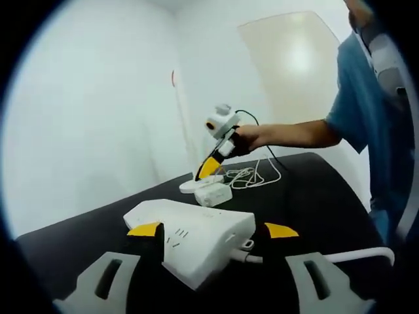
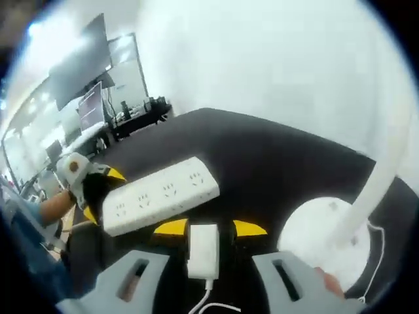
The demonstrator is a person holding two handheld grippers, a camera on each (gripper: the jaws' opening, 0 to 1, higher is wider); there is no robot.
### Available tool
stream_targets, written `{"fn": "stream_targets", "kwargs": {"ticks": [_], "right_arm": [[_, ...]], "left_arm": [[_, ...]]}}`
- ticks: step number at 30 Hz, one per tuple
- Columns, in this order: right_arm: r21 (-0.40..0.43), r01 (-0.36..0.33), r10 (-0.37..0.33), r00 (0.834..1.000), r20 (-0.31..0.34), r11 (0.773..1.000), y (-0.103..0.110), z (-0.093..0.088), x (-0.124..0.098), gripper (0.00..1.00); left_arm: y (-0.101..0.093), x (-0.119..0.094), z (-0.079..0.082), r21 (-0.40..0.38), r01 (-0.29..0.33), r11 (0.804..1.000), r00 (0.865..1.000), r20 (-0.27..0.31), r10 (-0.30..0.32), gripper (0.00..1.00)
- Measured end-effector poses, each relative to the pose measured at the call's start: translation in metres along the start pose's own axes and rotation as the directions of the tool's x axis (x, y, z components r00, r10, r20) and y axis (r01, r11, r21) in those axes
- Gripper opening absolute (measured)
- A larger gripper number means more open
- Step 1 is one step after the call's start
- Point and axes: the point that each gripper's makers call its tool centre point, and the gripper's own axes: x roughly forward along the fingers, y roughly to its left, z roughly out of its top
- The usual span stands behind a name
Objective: Insert the desk lamp plug into the socket, turn on the power strip switch, turn on the lamp switch, then turn off the lamp switch, turn off the power strip switch, and remove the plug from the socket.
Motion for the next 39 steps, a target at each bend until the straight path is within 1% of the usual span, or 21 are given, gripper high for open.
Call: {"fn": "stream_targets", "kwargs": {"ticks": [2,4,6,9,13,16,20,24,26,29,32,33,37,38,39], "right_arm": [[-0.004,-0.015,0.015,1.000,0.007,1.000,0.004,0.003,-0.004,0.26],[-0.020,-0.006,0.007,1.000,0.014,1.000,0.005,0.005,-0.008,0.27],[-0.073,0.053,-0.051,0.998,0.037,0.996,-0.003,0.011,-0.013,0.27],[-0.074,0.057,-0.055,0.998,0.030,0.996,-0.004,0.013,-0.021,0.30],[-0.080,0.069,-0.065,0.997,0.049,0.994,-0.002,0.018,-0.033,0.32],[-0.077,0.080,-0.075,0.995,0.062,0.994,-0.001,0.019,-0.041,0.34],[-0.075,0.103,-0.097,0.992,0.081,0.992,-0.001,0.017,-0.051,0.37],[-0.067,0.121,-0.114,0.989,0.094,0.990,-0.001,0.015,-0.063,0.40],[-0.061,0.131,-0.124,0.987,0.105,0.990,0.000,0.016,-0.071,0.42],[-0.058,0.141,-0.133,0.984,0.120,0.988,0.004,0.014,-0.083,0.44],[-0.058,0.156,-0.147,0.979,0.138,0.986,0.003,0.018,-0.092,0.44],[-0.052,0.161,-0.151,0.977,0.153,0.986,0.003,0.019,-0.096,0.45],[-0.029,0.174,-0.165,0.967,0.192,0.984,0.005,0.022,-0.109,0.49],[-0.024,0.176,-0.168,0.966,0.198,0.984,0.006,0.021,-0.112,0.50],[-0.020,0.178,-0.171,0.965,0.201,0.984,0.009,0.019,-0.114,0.52]], "left_arm": [[-0.002,0.001,0.001,-0.003,0.000,1.000,1.000,-0.002,0.000,0.58],[-0.003,0.001,0.002,-0.012,-0.001,1.000,1.000,-0.003,0.001,0.60],[-0.002,0.001,0.001,-0.014,0.000,1.000,1.000,0.000,0.000,0.61],[-0.002,0.001,0.002,-0.014,-0.006,1.000,1.000,0.002,0.006,0.63],[-0.011,0.004,0.011,-0.031,-0.005,1.000,1.000,0.024,0.005,0.66],[-0.011,0.004,0.015,-0.056,-0.014,0.998,0.999,0.040,0.017,0.68],[-0.010,0.002,0.022,-0.106,-0.010,0.994,0.997,0.071,0.018,0.71],[-0.005,-0.001,0.022,-0.121,-0.009,0.993,0.996,0.085,0.019,0.72],[-0.005,0.000,0.022,-0.124,-0.010,0.992,0.996,0.082,0.020,0.74],[0.001,-0.002,0.020,-0.133,-0.015,0.991,0.996,0.085,0.027,0.76],[0.005,-0.003,0.021,-0.159,-0.016,0.987,0.995,0.090,0.030,0.77],[0.005,-0.002,0.020,-0.163,-0.014,0.987,0.996,0.089,0.029,0.77],[0.002,0.003,0.021,-0.189,-0.021,0.982,0.998,0.061,0.033,0.78],[-0.001,0.004,0.019,-0.172,-0.018,0.985,0.999,0.038,0.025,0.80],[-0.003,0.006,0.021,-0.173,-0.019,0.985,0.999,0.031,0.025,0.85]]}}
